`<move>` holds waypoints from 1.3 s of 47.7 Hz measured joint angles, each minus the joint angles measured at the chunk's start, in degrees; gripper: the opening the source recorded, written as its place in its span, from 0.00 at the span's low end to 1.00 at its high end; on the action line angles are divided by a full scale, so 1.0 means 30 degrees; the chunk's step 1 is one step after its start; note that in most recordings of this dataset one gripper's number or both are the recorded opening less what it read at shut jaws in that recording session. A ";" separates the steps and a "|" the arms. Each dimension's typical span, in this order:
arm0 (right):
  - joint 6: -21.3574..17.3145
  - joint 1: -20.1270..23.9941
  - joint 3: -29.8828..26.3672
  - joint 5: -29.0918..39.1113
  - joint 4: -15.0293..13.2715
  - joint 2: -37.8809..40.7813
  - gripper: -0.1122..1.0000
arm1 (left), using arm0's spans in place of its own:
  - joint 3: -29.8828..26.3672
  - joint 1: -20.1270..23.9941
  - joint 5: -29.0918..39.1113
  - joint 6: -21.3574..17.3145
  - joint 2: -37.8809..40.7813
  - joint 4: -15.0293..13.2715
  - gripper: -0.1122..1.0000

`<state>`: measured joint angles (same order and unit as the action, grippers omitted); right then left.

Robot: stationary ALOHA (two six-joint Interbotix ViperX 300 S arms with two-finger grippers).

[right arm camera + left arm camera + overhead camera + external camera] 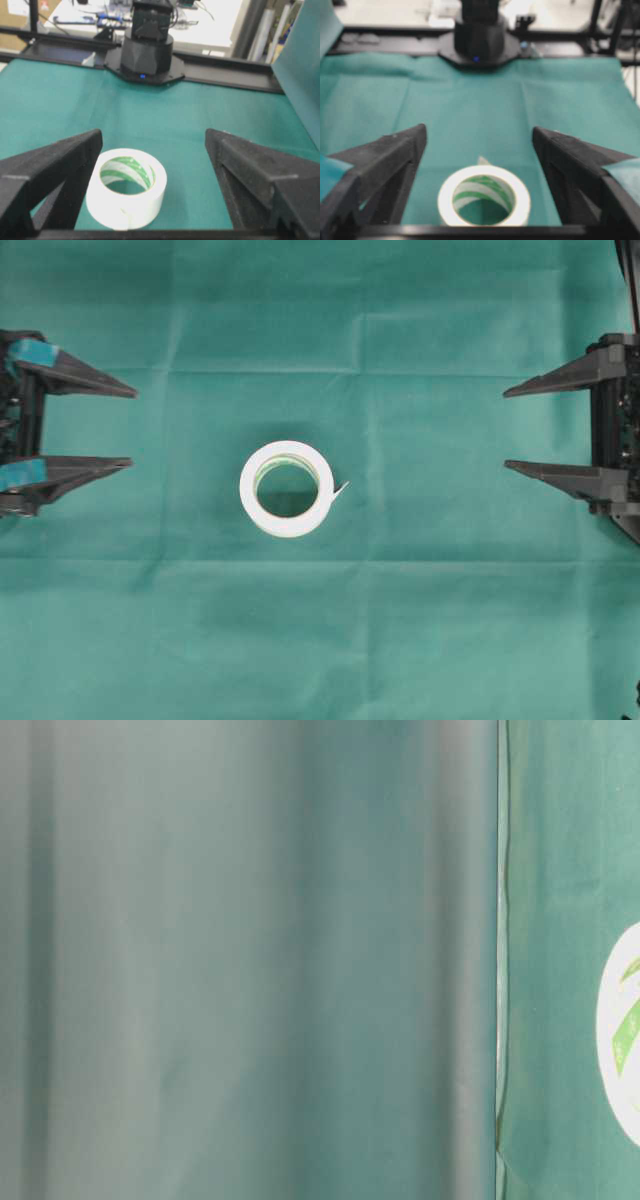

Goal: Peel off the duct tape with your right arm.
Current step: 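Move the left gripper toward the white tape roll, then close the left gripper on the tape roll's rim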

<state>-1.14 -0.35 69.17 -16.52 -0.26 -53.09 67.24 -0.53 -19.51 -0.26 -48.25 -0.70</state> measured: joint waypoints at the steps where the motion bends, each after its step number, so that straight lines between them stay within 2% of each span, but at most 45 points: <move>1: 0.0000 0.0000 0.0000 0.0000 0.0000 0.0059 0.79 | -0.0117 0.0000 -0.0029 0.0000 0.0264 -0.0029 0.99; 27: 0.0000 0.0000 -0.0146 -0.0498 0.0000 0.0908 0.79 | -0.4395 -0.0469 -0.1406 0.0000 0.7705 -0.0029 0.98; 40: 0.0000 0.0000 -0.0146 -0.0557 0.0000 0.0937 0.79 | -0.5889 -0.0615 -0.1084 0.0029 0.9609 -0.0029 0.98; 46: 0.0000 0.0029 -0.0146 -0.0557 -0.0029 0.0937 0.79 | -0.6562 -0.0645 0.0615 0.0176 0.9990 -0.0059 0.98; 62: 0.0000 0.0000 -0.0146 -0.0557 -0.0088 0.0937 0.79 | -0.9727 -0.1348 0.8350 0.0234 1.1631 -0.0059 0.98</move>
<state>-1.14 -0.35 68.73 -18.19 -0.53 -50.27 38.06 -4.57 5.54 0.44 -13.36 -0.88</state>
